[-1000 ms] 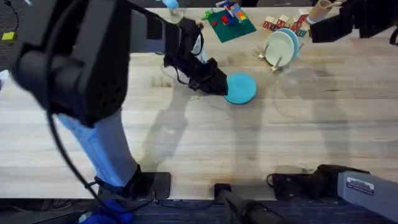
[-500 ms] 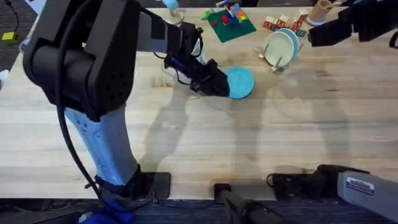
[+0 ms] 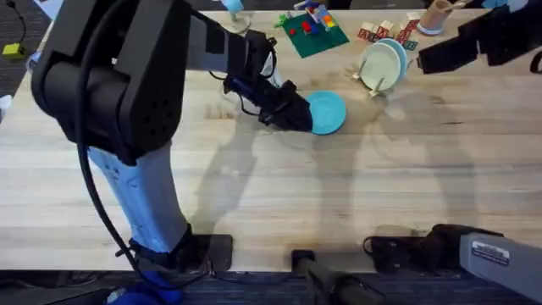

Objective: Pick up the plates from the table one by one and place each into a slot on the dish rack.

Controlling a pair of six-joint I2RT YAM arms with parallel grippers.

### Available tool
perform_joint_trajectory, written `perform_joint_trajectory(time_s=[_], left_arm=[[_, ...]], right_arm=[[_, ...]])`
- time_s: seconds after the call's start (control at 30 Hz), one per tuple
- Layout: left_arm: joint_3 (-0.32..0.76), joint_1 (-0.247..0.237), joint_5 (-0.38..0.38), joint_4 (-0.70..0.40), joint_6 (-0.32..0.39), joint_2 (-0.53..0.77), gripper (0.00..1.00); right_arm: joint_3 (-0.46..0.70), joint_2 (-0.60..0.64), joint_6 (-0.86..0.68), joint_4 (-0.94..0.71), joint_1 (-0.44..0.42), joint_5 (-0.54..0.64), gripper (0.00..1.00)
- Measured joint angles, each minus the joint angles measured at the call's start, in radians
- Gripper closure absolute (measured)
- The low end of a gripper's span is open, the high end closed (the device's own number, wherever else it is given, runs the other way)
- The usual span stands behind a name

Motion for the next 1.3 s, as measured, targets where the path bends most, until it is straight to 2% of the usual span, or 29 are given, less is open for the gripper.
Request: perform_joint_trajectory(time_s=[0.67, 1.03, 1.3], left_arm=[[0.003, 0.000, -0.002, -0.007, 0.002, 0.000, 0.963], [0.076, -0.003, -0.049, -0.149, 0.040, 0.024, 0.962], [0.215, -0.006, -0.138, -0.292, 0.063, 0.039, 0.962]], right_arm=[[0.000, 0.000, 0.002, -0.006, 0.000, 0.000, 0.006], [0.000, 0.000, 0.002, -0.006, 0.000, 0.000, 0.005], [0.000, 0.000, 0.002, -0.006, 0.000, 0.000, 0.005]])
